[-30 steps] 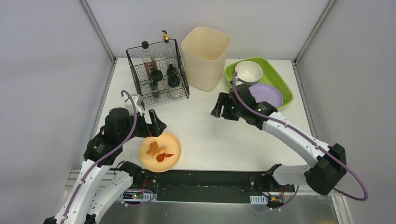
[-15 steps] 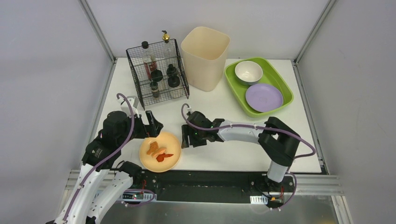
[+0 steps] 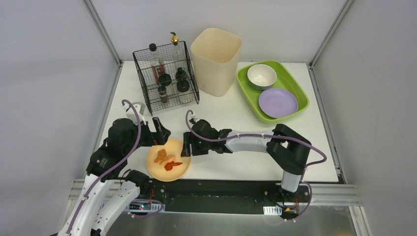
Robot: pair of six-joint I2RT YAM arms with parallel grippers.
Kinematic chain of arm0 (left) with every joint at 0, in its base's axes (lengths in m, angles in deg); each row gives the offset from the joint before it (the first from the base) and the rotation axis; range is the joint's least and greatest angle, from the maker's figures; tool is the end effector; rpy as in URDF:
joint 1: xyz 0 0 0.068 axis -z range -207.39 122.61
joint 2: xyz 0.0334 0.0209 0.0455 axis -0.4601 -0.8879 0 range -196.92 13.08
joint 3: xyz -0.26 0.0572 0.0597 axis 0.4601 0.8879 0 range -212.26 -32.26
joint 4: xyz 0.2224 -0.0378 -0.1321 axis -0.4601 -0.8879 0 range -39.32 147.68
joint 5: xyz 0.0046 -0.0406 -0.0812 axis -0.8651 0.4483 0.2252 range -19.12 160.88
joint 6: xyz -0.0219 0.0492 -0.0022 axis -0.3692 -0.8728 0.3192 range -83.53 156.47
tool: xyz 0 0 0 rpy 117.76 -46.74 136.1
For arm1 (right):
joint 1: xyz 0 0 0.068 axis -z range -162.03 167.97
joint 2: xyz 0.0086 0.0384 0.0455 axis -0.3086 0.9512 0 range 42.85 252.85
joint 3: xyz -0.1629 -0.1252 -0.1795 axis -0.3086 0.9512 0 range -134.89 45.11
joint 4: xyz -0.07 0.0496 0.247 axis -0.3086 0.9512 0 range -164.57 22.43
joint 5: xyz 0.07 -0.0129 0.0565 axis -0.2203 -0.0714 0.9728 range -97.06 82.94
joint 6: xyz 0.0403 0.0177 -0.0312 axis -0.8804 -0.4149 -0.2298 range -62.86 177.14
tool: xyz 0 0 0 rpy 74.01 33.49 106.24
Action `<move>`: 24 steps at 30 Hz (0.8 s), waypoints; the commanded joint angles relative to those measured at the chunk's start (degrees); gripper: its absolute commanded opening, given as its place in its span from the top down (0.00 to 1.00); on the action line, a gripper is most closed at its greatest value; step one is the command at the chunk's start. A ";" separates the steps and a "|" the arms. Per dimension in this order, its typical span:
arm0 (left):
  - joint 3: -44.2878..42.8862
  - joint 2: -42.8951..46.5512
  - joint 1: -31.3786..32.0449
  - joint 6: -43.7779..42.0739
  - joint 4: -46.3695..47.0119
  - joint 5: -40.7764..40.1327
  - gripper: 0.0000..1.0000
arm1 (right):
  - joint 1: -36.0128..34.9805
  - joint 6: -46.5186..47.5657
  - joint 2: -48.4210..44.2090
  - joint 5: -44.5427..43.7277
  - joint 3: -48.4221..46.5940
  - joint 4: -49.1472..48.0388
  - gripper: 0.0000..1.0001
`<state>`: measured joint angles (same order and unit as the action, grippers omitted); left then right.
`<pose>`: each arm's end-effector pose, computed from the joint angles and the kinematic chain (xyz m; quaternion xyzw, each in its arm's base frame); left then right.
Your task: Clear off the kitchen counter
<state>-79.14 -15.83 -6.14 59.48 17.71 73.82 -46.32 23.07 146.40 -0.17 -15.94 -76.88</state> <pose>0.0971 -0.0398 0.3327 0.0017 0.8289 -0.2303 0.5098 0.1639 0.3503 0.1783 -0.2605 0.8675 0.3537 0.2336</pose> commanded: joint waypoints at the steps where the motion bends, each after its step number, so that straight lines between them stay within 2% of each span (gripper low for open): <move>1: 0.58 0.17 -0.73 -1.32 -0.34 -1.01 0.00 | -0.71 -1.51 1.52 0.53 -1.05 -3.41 0.36; 11: 0.58 0.35 -0.77 -1.36 -0.46 -1.00 0.00 | -1.26 -3.17 5.30 1.67 -0.79 -6.09 0.52; 14: 0.55 0.43 -0.75 -1.38 -0.46 -0.93 0.00 | -1.35 -3.30 5.85 1.64 -0.58 -6.47 0.62; 18: 0.61 0.59 -0.77 -1.47 -0.42 -1.00 0.00 | -1.35 -3.23 5.79 1.72 -0.36 -6.18 0.81; 24: 0.57 0.57 -0.87 -1.47 -0.49 -0.86 0.00 | -1.31 -1.86 3.83 0.50 -0.16 -3.43 0.97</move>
<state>-79.14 -15.76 -6.14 59.37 17.71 73.38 -47.17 20.19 151.73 0.97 -15.94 -81.43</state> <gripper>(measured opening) 0.995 0.076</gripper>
